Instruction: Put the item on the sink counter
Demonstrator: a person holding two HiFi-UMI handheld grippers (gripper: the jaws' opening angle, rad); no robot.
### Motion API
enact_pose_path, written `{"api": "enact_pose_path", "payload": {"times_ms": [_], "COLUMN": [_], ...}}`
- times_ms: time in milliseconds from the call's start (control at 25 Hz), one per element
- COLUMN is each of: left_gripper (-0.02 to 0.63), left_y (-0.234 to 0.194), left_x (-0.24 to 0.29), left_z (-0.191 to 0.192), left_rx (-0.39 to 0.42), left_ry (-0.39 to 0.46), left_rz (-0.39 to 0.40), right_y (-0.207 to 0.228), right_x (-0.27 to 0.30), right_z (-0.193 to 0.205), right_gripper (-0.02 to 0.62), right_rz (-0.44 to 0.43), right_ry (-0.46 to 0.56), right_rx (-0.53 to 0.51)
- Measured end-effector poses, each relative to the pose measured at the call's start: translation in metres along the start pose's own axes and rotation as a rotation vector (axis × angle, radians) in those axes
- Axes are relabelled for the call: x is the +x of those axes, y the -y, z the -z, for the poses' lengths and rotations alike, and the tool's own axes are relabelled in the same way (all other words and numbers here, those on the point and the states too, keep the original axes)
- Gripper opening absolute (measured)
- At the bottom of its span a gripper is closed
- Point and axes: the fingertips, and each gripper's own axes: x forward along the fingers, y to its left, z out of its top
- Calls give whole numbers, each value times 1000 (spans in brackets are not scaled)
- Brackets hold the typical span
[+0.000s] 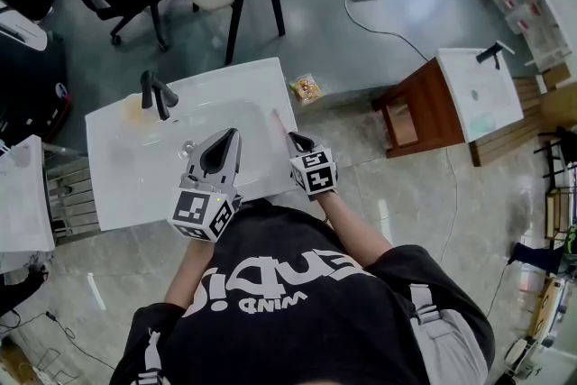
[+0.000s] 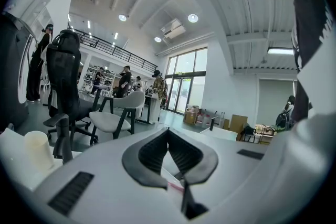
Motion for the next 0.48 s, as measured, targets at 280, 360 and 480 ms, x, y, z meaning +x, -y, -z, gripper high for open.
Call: {"api": "enact_pose_path", "payload": {"times_ms": [280, 360, 480], "left_gripper": [20, 20, 20], "left_y": [0, 0, 2], "left_x": [6, 7, 7], "left_z": [6, 6, 3], "left_rx": [-3, -4, -3], "left_ry": [-25, -29, -28], "left_rz": [10, 12, 19], "right_y": [-15, -21, -30], "right_x": [-23, -35, -55], "right_z": [-42, -60, -83], "right_gripper": [18, 18, 18], "right_rz": [-58, -76, -106], "right_ry": [127, 172, 233], "right_rx": [35, 37, 39]}}
